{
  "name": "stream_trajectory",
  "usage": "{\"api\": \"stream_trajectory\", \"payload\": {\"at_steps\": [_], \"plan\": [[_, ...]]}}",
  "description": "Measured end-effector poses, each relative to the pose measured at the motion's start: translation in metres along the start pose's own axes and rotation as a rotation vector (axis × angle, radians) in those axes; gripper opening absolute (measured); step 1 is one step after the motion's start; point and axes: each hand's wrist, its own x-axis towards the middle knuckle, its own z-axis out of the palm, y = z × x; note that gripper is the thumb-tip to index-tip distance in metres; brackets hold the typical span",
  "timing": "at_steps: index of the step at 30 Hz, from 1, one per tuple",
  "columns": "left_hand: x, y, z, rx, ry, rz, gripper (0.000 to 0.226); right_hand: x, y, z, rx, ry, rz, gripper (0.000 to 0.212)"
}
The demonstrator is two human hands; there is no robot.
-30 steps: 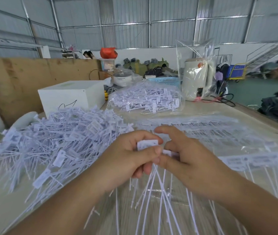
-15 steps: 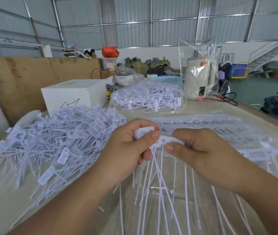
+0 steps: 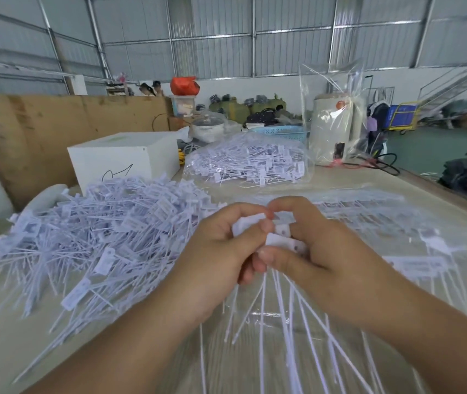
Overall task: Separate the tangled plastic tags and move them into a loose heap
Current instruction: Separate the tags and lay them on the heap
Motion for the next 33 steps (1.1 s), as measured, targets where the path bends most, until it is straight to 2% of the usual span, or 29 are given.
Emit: {"api": "stream_trajectory", "payload": {"at_steps": [4,10,14,15,17,20,24,26,30,33], "plan": [[-0.002,0.001,-0.001,0.012,-0.074,-0.024,0.012,0.001,0.003,-0.002,-0.035,-0.045,-0.019,0.062],[-0.003,0.002,0.000,0.042,-0.148,-0.006,0.030,0.001,0.001,-0.005,-0.097,-0.060,-0.009,0.053],[0.000,0.003,-0.003,0.070,-0.074,0.011,0.006,-0.002,-0.003,-0.017,-0.217,-0.117,0.066,0.044],[0.001,0.004,-0.005,0.069,-0.050,0.006,0.007,-0.003,-0.004,-0.022,-0.253,-0.146,0.093,0.039],[0.002,0.004,-0.010,0.074,-0.038,-0.007,0.007,-0.004,-0.002,-0.027,-0.203,-0.162,0.134,0.030],[0.001,0.006,-0.011,0.081,-0.096,-0.001,0.011,-0.003,0.001,-0.027,-0.119,-0.112,0.125,0.033],[0.001,0.008,-0.008,0.069,-0.062,0.026,0.015,-0.002,-0.006,-0.022,-0.078,-0.075,0.064,0.029],[0.002,0.009,-0.006,-0.011,-0.018,0.013,0.012,-0.001,-0.009,-0.021,-0.085,-0.016,0.045,0.025],[0.003,0.013,0.003,-0.255,0.057,-0.026,0.014,0.002,-0.015,-0.008,-0.128,0.207,-0.018,0.047],[0.005,0.016,0.000,-0.432,0.114,-0.074,0.015,0.006,-0.016,-0.009,0.027,0.429,-0.002,0.044]]}}
